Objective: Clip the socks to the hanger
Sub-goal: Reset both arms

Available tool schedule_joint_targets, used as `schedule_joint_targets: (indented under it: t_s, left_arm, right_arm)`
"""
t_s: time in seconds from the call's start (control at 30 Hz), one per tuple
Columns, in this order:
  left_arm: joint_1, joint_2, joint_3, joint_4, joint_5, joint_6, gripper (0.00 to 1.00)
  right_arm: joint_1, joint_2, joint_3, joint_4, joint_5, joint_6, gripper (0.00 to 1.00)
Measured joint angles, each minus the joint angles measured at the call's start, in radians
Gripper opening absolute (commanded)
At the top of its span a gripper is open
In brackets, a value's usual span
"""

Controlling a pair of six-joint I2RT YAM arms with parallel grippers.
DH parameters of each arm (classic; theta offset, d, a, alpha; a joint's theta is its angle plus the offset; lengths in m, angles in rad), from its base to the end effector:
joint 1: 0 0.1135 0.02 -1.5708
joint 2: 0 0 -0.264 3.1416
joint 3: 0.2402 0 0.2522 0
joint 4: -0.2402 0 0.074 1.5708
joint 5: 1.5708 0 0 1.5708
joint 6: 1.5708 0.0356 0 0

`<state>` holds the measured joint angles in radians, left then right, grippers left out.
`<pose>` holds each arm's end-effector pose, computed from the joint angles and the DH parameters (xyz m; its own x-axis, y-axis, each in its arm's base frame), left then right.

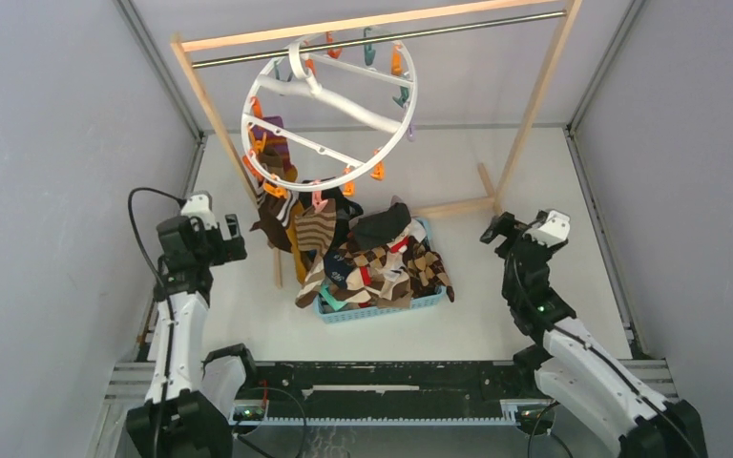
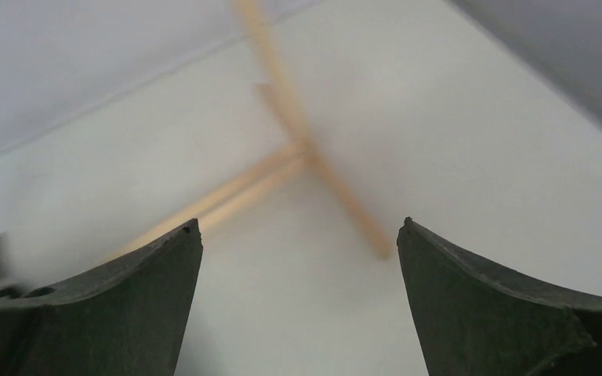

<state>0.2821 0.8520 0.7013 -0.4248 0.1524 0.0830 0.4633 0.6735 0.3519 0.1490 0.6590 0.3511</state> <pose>0.1830 0.0474 0.2753 -0.5336 -0.0693 -0.8429 -0.1089 0.9940 -0.0128 0.1579 0.0545 0.2401 -0.0802 0.2639 -0.9612 0.2278 0.9436 0.2401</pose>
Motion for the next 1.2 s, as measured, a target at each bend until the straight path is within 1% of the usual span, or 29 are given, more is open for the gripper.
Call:
schedule_joint_targets:
  t_s: [0.07, 0.17, 0.23, 0.33, 0.43, 0.6, 0.73, 0.87, 0.9, 0.93, 1.03, 1.1, 1.2]
  left_arm:
    - [0.0, 0.016, -0.109, 0.141, -0.019, -0.026, 1.0]
    - [0.0, 0.057, -0.235, 0.349, -0.027, -0.085, 1.0]
    - [0.0, 0.081, -0.288, 0.478, -0.026, -0.119, 1.0]
    - [0.0, 0.131, -0.38, 0.741, -0.028, -0.166, 1.0]
    - [0.0, 0.201, -0.442, 0.938, -0.034, -0.193, 1.0]
    - [-0.01, 0.311, -0.48, 1.177, -0.05, -0.225, 1.0]
    - [-0.073, 0.324, -0.486, 1.268, -0.092, -0.211, 1.0]
    - [-0.152, 0.381, -0.568, 1.488, -0.152, -0.177, 1.0]
    - [-0.163, 0.397, -0.583, 1.494, -0.164, -0.17, 1.0]
    - [-0.168, 0.402, -0.588, 1.482, -0.178, -0.163, 1.0]
    - [-0.179, 0.406, -0.571, 1.467, -0.225, -0.154, 1.0]
    - [-0.189, 0.406, -0.56, 1.461, -0.248, -0.15, 1.0]
    - [-0.198, 0.406, -0.556, 1.46, -0.264, -0.143, 1.0]
  right_arm:
    - [-0.078, 0.055, -0.029, 0.034, 0.047, -0.014, 1.0]
    - [-0.207, 0.123, -0.093, 0.101, 0.066, -0.012, 1.0]
    - [-0.275, 0.157, -0.137, 0.155, 0.065, -0.011, 1.0]
    - [-0.363, 0.216, -0.183, 0.222, 0.047, -0.002, 1.0]
    - [-0.41, 0.281, -0.193, 0.293, 0.023, -0.002, 1.0]
    - [-0.425, 0.398, -0.193, 0.468, -0.042, -0.039, 1.0]
    - [-0.425, 0.518, -0.193, 0.644, -0.113, -0.095, 0.99]
    - [-0.424, 0.608, -0.197, 0.774, -0.268, -0.181, 1.0]
    - [-0.416, 0.644, -0.203, 0.837, -0.312, -0.211, 1.0]
    - [-0.404, 0.666, -0.205, 0.858, -0.34, -0.239, 1.0]
    - [-0.397, 0.678, -0.194, 0.847, -0.421, -0.281, 1.0]
    - [-0.431, 0.682, -0.153, 0.811, -0.473, -0.281, 1.0]
    - [-0.47, 0.682, -0.122, 0.807, -0.511, -0.281, 1.0]
